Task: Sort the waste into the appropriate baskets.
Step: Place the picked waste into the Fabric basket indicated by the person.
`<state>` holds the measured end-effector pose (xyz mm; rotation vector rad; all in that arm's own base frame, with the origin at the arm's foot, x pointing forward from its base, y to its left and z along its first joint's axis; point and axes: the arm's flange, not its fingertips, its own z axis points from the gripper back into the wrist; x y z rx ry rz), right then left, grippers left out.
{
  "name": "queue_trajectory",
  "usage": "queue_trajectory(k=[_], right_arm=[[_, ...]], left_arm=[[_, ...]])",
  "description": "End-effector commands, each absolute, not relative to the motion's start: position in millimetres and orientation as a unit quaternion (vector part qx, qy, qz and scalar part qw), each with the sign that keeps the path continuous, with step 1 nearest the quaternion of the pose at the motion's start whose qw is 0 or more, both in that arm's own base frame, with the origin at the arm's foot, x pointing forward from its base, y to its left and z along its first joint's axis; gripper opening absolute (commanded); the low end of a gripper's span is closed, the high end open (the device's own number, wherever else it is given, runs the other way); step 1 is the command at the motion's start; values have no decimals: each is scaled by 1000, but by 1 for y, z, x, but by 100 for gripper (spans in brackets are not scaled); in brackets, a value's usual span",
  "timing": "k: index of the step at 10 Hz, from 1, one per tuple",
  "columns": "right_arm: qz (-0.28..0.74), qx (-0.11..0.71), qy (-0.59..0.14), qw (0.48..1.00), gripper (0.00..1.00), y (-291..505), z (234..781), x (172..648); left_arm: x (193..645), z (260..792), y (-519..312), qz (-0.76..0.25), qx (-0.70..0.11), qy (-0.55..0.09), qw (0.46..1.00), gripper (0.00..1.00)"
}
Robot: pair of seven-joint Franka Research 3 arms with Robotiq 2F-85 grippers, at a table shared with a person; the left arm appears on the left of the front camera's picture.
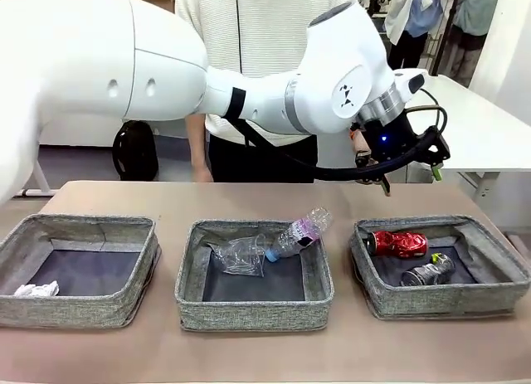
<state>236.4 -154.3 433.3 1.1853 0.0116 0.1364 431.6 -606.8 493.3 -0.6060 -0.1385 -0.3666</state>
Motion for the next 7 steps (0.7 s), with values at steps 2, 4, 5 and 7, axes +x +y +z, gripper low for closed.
queue_trajectory(k=[2,4,5,7], right_arm=[[31,547,-42,836,100,-127,447,264],[74,571,-54,816,100,-73,463,308],[93,577,-38,811,100,-49,467,323],[99,611,-25,785,100,10,472,344]], left_arm=[[413,529,-527,-212,-284,-32,935,100],[382,559,-408,-176,-305,-4,936,100],[363,574,-355,-147,-333,-25,931,100],[337,583,-257,-111,-379,-27,918,100]])
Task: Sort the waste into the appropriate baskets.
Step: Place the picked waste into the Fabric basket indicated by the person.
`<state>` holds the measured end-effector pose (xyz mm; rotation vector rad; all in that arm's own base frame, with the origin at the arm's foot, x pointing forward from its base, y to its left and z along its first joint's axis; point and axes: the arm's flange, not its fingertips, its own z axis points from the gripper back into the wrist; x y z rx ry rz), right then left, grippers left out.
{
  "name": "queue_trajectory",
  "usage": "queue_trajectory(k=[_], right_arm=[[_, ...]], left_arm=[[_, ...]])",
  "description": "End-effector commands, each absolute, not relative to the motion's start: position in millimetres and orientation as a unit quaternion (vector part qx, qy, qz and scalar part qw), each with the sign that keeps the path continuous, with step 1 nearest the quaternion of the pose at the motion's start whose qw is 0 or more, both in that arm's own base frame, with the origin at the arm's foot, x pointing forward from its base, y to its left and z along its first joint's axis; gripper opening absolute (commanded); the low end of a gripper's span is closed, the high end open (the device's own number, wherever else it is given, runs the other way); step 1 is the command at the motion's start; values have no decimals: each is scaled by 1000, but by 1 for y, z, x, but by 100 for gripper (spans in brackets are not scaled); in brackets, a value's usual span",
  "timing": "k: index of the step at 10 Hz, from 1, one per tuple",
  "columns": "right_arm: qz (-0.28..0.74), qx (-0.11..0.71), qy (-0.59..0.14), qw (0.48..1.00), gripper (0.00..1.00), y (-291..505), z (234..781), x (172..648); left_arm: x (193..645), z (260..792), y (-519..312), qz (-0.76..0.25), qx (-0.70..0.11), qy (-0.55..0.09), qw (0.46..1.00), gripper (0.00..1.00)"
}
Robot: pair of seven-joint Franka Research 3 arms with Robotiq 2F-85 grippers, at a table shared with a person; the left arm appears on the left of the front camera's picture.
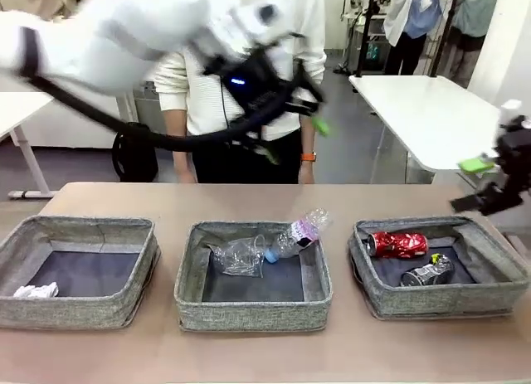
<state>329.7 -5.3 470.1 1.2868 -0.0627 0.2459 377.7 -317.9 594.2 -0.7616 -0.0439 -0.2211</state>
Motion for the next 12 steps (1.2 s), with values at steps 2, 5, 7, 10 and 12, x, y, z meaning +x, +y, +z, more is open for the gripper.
queue_trajectory(k=[2,5,7,10,12], right_arm=[[104,618,1,780,100,47,466,355],[89,634,11,769,100,59,466,367],[80,646,11,759,100,54,469,372],[16,678,-10,735,100,25,485,366],[-19,675,-42,736,100,-2,485,355]], left_arm=[[316,570,-173,-101,-470,-28,877,100],[253,522,-67,-72,-558,-51,825,100],[219,486,-33,-22,-611,-111,783,100],[212,452,-22,9,-639,-120,760,100],[212,434,-6,44,-670,-135,728,100]])
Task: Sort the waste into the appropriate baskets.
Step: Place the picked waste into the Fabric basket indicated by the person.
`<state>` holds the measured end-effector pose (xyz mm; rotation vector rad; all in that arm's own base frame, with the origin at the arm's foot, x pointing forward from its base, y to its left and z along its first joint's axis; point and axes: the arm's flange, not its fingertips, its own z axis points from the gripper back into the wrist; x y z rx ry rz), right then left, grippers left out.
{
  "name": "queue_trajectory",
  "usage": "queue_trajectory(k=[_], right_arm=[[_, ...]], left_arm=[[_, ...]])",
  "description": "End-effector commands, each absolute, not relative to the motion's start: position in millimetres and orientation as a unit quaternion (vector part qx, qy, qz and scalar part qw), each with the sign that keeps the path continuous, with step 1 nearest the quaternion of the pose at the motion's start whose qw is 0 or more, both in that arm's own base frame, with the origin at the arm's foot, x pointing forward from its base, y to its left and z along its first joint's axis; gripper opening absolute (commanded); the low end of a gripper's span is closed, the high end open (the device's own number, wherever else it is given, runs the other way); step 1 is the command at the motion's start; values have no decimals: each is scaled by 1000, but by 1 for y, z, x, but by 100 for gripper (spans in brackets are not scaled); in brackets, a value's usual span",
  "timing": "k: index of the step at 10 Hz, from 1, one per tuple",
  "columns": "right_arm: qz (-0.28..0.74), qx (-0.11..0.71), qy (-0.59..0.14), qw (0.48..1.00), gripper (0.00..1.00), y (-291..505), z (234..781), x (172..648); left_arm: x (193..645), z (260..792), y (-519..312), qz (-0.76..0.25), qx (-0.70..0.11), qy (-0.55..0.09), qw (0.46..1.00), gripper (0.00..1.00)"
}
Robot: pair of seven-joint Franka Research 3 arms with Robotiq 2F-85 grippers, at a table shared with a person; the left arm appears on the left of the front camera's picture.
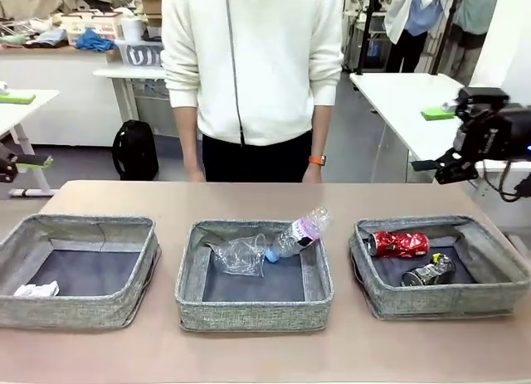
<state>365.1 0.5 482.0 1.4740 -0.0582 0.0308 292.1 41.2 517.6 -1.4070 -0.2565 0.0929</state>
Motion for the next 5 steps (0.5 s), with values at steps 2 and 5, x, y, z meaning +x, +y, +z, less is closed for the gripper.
queue_trajectory(k=[2,5], right_arm=[[14,672,-27,740,100,1,482,365],[14,672,-27,740,100,1,482,365]], left_arm=[[285,527,32,29,-632,-114,766,100],[285,527,32,29,-632,-114,766,100]])
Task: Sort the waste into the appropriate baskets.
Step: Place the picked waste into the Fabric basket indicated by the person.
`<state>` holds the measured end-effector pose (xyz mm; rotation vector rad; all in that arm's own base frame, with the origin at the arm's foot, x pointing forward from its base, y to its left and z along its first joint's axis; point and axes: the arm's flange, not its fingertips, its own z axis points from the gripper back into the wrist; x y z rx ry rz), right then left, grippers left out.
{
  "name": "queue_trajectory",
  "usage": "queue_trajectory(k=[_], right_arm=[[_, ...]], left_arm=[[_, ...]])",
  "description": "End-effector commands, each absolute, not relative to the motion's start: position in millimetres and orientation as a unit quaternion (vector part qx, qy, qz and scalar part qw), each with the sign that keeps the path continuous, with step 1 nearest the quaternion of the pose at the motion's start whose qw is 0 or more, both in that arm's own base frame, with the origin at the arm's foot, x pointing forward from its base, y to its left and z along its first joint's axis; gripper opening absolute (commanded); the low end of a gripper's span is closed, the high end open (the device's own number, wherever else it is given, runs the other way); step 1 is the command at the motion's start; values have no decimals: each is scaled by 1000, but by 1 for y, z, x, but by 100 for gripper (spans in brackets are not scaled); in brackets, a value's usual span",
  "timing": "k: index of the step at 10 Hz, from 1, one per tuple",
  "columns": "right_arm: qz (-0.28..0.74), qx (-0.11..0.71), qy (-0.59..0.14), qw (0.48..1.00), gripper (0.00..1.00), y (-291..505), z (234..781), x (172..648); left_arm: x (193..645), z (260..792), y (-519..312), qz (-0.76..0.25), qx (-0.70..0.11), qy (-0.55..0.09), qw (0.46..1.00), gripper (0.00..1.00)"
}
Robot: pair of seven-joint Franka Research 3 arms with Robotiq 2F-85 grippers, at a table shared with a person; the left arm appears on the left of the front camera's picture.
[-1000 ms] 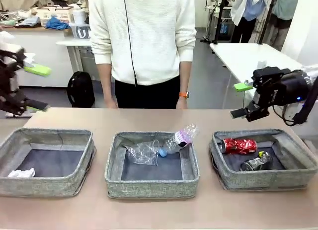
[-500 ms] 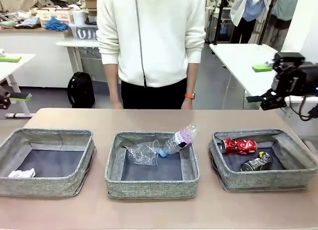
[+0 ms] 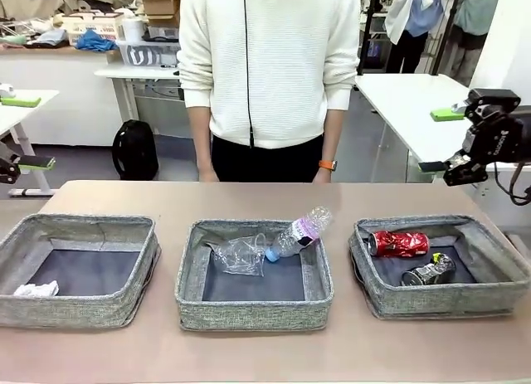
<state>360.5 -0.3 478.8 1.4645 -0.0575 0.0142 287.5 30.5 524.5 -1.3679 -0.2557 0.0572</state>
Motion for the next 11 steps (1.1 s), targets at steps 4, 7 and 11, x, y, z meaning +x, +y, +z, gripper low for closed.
queue_trajectory(k=[4,7,11], right_arm=[[14,672,-27,740,100,1,482,365],[14,672,-27,740,100,1,482,365],[14,672,-27,740,100,1,482,365]], left_arm=[[285,527,32,29,-632,-114,766,100],[285,527,32,29,-632,-114,766,100],[285,527,32,29,-632,-114,766,100]])
